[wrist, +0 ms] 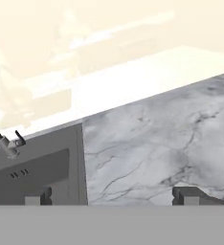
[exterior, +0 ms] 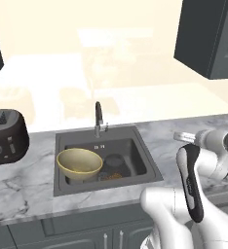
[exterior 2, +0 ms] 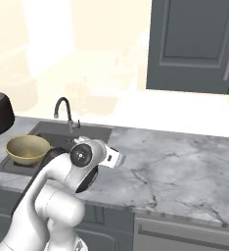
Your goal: Pick the jar and bowl and place them in the sink. Then turn on the water.
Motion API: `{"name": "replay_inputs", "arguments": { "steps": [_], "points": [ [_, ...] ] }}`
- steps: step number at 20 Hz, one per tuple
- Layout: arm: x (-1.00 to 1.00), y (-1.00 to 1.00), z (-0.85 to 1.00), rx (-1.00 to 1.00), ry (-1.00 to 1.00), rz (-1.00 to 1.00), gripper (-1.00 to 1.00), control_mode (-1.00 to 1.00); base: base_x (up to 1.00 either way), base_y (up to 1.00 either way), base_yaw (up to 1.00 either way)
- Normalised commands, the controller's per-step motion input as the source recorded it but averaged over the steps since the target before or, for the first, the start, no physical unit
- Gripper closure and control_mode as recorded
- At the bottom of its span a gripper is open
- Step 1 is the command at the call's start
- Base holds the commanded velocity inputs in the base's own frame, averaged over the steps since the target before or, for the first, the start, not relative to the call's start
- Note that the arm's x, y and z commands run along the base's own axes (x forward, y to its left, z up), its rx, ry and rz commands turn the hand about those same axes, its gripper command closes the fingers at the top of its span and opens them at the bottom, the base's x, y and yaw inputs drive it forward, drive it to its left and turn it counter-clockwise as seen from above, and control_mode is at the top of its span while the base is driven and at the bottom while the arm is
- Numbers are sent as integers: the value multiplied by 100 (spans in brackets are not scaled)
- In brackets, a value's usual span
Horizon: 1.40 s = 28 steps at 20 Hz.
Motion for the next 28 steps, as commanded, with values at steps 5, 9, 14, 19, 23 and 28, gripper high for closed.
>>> {"name": "replay_inputs", "arguments": {
  "steps": [5, 9, 14, 19, 23, 28],
  "points": [
    [9, 0, 0, 0, -27, 2, -100, -100, 0, 0, 0],
    [19, 0, 0, 0, -21, 1, -100, -100, 0, 0, 0],
    [31, 0, 0, 0, -14, 0, -100, -100, 0, 0, 0],
    [37, 0, 0, 0, -5, 1, -100, -100, 0, 0, 0],
    [30, 2, -1, 0, 0, 3, -100, -100, 0, 0, 0],
    [7, 27, -3, 0, 0, 13, -100, -100, 0, 0, 0]
  ]
}}
